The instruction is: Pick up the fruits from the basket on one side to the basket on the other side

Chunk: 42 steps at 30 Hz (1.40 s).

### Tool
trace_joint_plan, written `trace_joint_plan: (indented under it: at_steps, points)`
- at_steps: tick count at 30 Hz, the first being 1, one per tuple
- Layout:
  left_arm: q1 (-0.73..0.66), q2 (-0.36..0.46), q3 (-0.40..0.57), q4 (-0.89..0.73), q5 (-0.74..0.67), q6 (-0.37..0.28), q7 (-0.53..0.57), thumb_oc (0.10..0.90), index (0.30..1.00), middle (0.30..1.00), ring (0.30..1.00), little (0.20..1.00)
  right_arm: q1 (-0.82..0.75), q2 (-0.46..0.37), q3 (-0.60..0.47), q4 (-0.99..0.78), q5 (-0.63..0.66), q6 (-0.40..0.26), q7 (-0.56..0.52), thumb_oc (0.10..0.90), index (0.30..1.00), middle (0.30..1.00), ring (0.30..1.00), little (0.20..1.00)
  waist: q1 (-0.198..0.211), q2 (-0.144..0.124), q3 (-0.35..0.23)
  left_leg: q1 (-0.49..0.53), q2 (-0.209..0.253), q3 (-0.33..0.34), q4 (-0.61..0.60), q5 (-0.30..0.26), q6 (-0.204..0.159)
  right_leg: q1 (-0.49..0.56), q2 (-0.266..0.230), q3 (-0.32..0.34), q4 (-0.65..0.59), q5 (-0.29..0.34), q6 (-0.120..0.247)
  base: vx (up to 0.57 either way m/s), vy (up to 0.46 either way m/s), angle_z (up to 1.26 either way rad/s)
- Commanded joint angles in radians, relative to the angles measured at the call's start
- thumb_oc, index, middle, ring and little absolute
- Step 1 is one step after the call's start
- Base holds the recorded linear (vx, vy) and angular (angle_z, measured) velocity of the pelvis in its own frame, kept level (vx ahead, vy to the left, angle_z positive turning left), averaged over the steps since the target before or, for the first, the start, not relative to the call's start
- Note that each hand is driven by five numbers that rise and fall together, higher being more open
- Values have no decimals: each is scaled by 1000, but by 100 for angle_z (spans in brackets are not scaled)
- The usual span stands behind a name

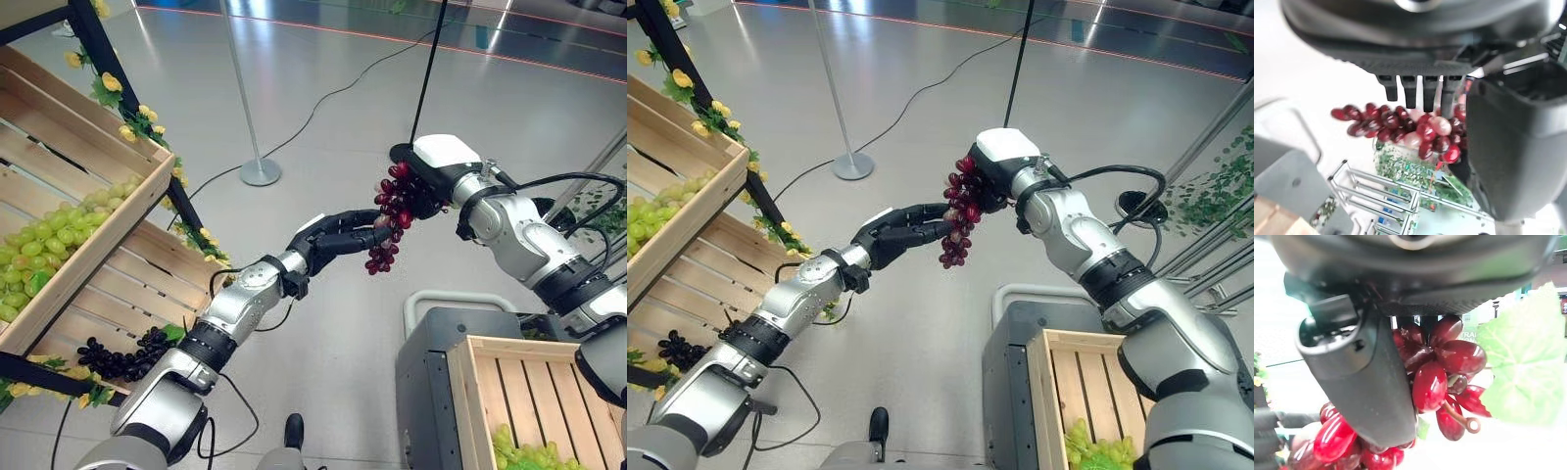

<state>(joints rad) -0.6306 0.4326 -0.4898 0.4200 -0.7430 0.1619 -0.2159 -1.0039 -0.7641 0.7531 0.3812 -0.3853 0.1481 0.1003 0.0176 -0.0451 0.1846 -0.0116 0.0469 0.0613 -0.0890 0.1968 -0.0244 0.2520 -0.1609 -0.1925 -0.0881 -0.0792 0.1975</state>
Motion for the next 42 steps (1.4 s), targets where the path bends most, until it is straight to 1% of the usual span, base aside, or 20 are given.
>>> trace_joint_plan:
  at_steps: [1,5,7,10,14,19,23,25,27,29,30,32,33,34,41,42]
  points:
    - [-45,-81,44,65,-20,-65,-50,800,900,900,900,900,-90,41,-62,-61,15,-50,-36,400,300,300,300,300,23,-18,-158,152,37,0,2,-185,-42,-107,39,30,1,119,-84,0,0,0]
    - [-51,-93,44,112,-16,-66,-54,800,900,900,900,900,-98,57,-52,-89,34,-51,-10,400,300,300,300,300,21,-18,-156,153,37,2,2,-185,-42,-106,40,33,1,118,-84,0,0,0]
    - [-61,-105,53,137,-37,-63,-70,800,900,900,900,900,-94,64,-49,-118,40,-61,19,400,300,300,300,300,16,-20,-157,153,37,4,2,-185,-41,-105,40,36,1,117,-84,0,0,0]
    - [-72,-113,62,143,-63,-61,-94,800,900,900,900,900,-89,74,-41,-136,53,-60,54,400,300,300,300,300,14,-21,-156,154,38,8,2,-184,-42,-106,39,38,1,117,-83,1,-1,-2]
    - [-86,-114,57,141,-48,-67,-96,800,900,900,900,900,-81,89,-32,-142,64,-59,85,400,300,300,300,300,12,-20,-153,155,40,12,2,-183,-44,-106,38,38,1,118,-83,1,0,-1]
    - [-93,-108,59,128,-80,-95,-130,800,900,900,900,900,-75,101,-30,-148,86,-45,127,400,300,300,300,300,15,-23,-149,157,39,10,2,-185,-44,-101,36,35,1,117,-83,0,0,0]
    - [-87,-111,60,99,-98,-104,-153,800,900,900,900,900,-67,111,-27,-147,100,-34,143,400,300,300,300,300,18,-23,-148,157,39,10,2,-186,-44,-101,35,34,1,116,-84,0,0,0]
    - [-85,-110,53,69,-99,-131,-115,800,900,900,900,900,-57,114,-27,-147,115,-24,151,400,300,300,300,300,20,-23,-145,159,39,10,2,-186,-44,-98,34,34,1,117,-85,0,0,0]
    - [-81,-109,54,56,-84,-129,-96,800,900,900,900,900,-56,120,-34,-141,129,-23,164,400,300,300,300,300,22,-25,-145,160,39,7,2,-188,-44,-97,35,32,1,116,-84,0,0,0]
    - [-76,-109,45,55,-91,-156,-90,800,900,900,900,900,-57,118,-35,-137,150,-17,162,400,300,300,300,300,25,-27,-146,157,38,2,2,-187,-44,-98,35,28,1,117,-83,0,0,0]
    - [-68,-110,51,42,-103,-149,-80,800,900,900,900,900,-55,118,-38,-135,157,-10,158,400,300,300,300,300,28,-28,-146,156,37,-1,2,-187,-44,-97,34,26,1,116,-84,0,0,0]
    - [-62,-112,59,37,-123,-168,-99,800,900,900,900,900,-51,116,-46,-137,163,-1,158,400,300,300,300,300,31,-30,-147,157,36,-1,2,-189,-42,-96,33,22,1,115,-84,0,0,0]
    - [-53,-117,61,34,-136,-178,-106,469,404,404,404,404,-51,116,-49,-136,186,9,163,400,300,300,300,300,32,-31,-148,156,36,-2,2,-188,-42,-97,34,23,1,116,-85,0,0,0]
    - [-47,-122,63,34,-139,-179,-112,400,300,300,300,300,-49,117,-50,-133,196,11,163,400,300,300,300,300,32,-32,-148,157,36,-1,2,-189,-42,-96,34,23,1,116,-86,0,0,0]
    - [-50,-128,60,75,-119,-191,-136,400,300,300,300,300,-49,133,-58,-103,283,1,155,400,300,300,300,300,30,-35,-152,158,36,3,2,-188,-42,-95,34,23,1,116,-87,0,0,0]
    - [-49,-132,62,78,-116,-191,-136,400,300,300,300,300,-46,138,-60,-100,280,-1,153,400,300,300,300,300,29,-35,-153,159,36,4,2,-189,-41,-95,34,23,1,116,-87,0,0,0]
